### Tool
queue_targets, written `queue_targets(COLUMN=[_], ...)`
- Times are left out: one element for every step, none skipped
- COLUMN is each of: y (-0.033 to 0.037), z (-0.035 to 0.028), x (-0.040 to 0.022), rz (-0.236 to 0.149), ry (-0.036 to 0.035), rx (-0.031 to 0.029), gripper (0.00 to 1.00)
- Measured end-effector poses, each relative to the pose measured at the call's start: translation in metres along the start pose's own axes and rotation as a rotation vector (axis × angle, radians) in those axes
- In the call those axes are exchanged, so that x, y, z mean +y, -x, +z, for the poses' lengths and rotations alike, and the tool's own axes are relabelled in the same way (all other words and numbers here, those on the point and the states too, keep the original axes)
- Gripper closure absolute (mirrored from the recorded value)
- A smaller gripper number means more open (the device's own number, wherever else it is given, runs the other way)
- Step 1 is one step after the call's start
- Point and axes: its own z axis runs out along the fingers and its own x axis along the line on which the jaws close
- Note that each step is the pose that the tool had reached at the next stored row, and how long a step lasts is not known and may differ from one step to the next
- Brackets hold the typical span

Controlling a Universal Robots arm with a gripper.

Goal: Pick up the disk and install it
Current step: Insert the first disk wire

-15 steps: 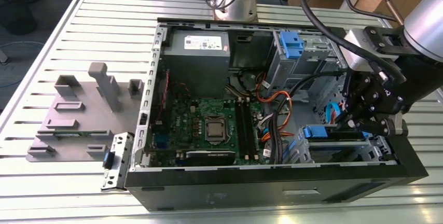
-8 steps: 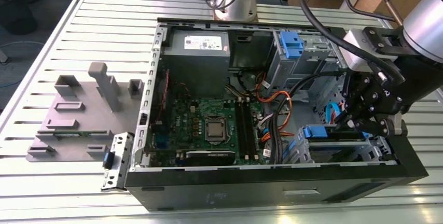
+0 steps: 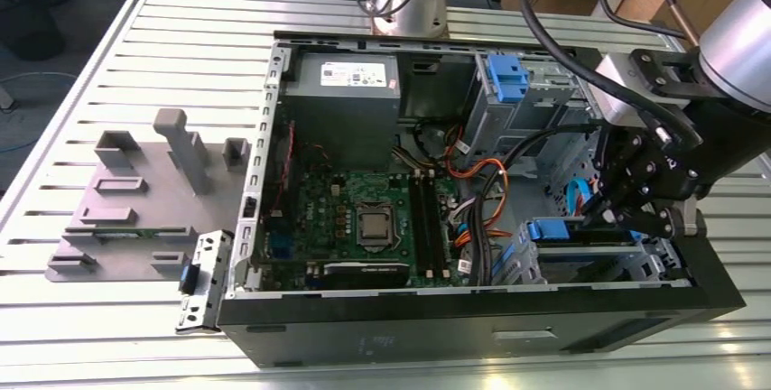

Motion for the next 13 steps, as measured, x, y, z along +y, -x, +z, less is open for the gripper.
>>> queue_targets(y=[0.0000, 0.0000, 0.0000, 0.0000, 0.0001, 0.0001, 0.0000, 0.0001, 0.0001, 0.0001, 0.0001, 0.0001, 0.0000], z=[0.0000, 0.0000, -0.0001, -0.0006, -0.0012, -0.0019, -0.0026, -0.0030, -0.0032, -0.0034, -0.0034, -0.0035, -0.0036], x=[0.0000, 0.0000, 0.0000, 0.0000, 0.0001, 0.0001, 0.0001, 0.0001, 0.0001, 0.0001, 0.0001, 0.0001, 0.0002], rz=[0.000, 0.000, 0.000, 0.000, 0.000, 0.000, 0.000, 0.000, 0.000, 0.000, 0.000, 0.000, 0.000], ry=[0.0000, 0.0000, 0.0000, -0.0001, -0.0001, -0.0001, -0.0001, -0.0001, 0.0000, 0.0000, -0.0001, 0.0000, -0.0003], rx=[0.0000, 0.0000, -0.0002, -0.0005, -0.0010, -0.0009, -0.0004, -0.0003, -0.0005, -0.0004, -0.0004, -0.0004, -0.0012], gripper=[0.84, 0.84, 0.84, 0.84, 0.84, 0.84, 0.84, 0.84, 0.84, 0.84, 0.84, 0.84, 0.84])
